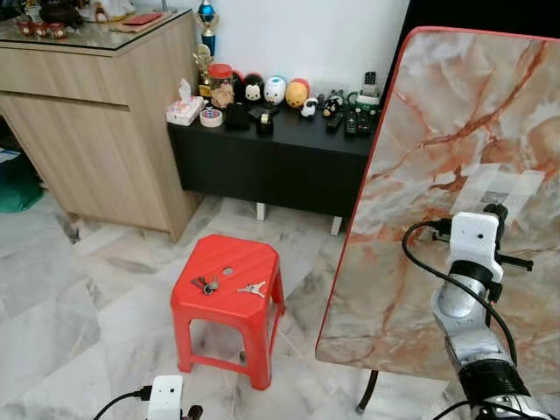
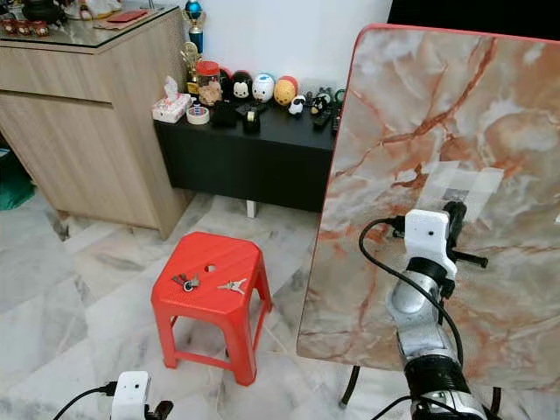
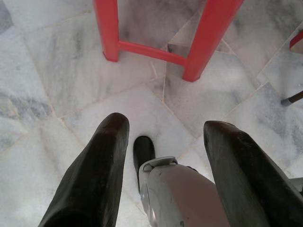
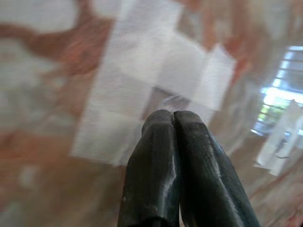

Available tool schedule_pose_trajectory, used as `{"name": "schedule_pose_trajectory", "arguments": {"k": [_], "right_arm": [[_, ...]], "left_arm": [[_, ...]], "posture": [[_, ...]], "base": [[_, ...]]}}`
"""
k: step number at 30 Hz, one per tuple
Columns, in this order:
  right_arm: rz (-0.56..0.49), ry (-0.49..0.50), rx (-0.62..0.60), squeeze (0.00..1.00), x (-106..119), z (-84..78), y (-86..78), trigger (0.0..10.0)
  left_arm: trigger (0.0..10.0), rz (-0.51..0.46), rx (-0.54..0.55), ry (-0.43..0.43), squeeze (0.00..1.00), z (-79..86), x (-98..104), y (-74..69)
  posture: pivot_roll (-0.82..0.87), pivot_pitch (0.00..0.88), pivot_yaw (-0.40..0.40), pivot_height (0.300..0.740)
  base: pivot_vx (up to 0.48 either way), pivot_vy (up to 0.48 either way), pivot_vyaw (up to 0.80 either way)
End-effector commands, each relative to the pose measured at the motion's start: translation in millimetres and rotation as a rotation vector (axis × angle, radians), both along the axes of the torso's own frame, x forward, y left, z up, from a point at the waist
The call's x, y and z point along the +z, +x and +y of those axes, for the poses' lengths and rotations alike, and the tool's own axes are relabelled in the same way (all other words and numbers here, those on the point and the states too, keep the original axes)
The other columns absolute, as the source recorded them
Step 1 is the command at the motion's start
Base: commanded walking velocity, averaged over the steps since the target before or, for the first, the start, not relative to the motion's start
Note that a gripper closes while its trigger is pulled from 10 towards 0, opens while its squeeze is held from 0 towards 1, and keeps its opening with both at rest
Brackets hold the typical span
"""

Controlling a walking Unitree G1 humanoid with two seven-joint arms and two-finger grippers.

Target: Hang keys on a hook

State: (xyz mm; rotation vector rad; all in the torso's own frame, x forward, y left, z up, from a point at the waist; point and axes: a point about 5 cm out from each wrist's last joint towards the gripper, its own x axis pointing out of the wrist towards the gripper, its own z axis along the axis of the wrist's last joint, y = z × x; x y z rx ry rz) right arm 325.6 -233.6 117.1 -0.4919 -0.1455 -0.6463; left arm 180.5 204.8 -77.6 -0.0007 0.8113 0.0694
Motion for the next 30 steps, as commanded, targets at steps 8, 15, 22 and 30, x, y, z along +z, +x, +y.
{"name": "schedule_pose_trajectory", "arguments": {"k": [8,15,22,30], "right_arm": [[0.034,-0.014,-0.019,0.00,2.5,-5.5,3.6,10.0],[0.065,-0.020,-0.014,0.00,1.0,-5.9,5.1,10.0],[0.090,-0.029,0.000,0.00,-0.7,-4.3,6.7,10.0],[0.090,-0.023,0.023,0.38,-0.9,-1.2,7.7,10.0]], "left_arm": [[10.0,0.005,0.005,-0.008,0.00,-2.4,-1.4,-1.8],[10.0,0.009,0.007,-0.008,0.00,-1.9,-1.7,-2.5],[10.0,0.010,0.008,-0.008,0.00,-1.5,-1.8,-2.6],[10.0,0.013,0.009,-0.006,0.00,-0.7,-2.0,-3.2]], "posture": [[0.05,0.000,-0.074,0.740],[0.05,0.000,-0.075,0.740],[0.05,0.000,-0.075,0.740],[0.05,0.000,-0.075,0.740]], "base": [[0.000,0.000,0.00],[0.000,0.000,0.00],[0.000,0.000,0.00],[0.000,0.000,0.00]]}}
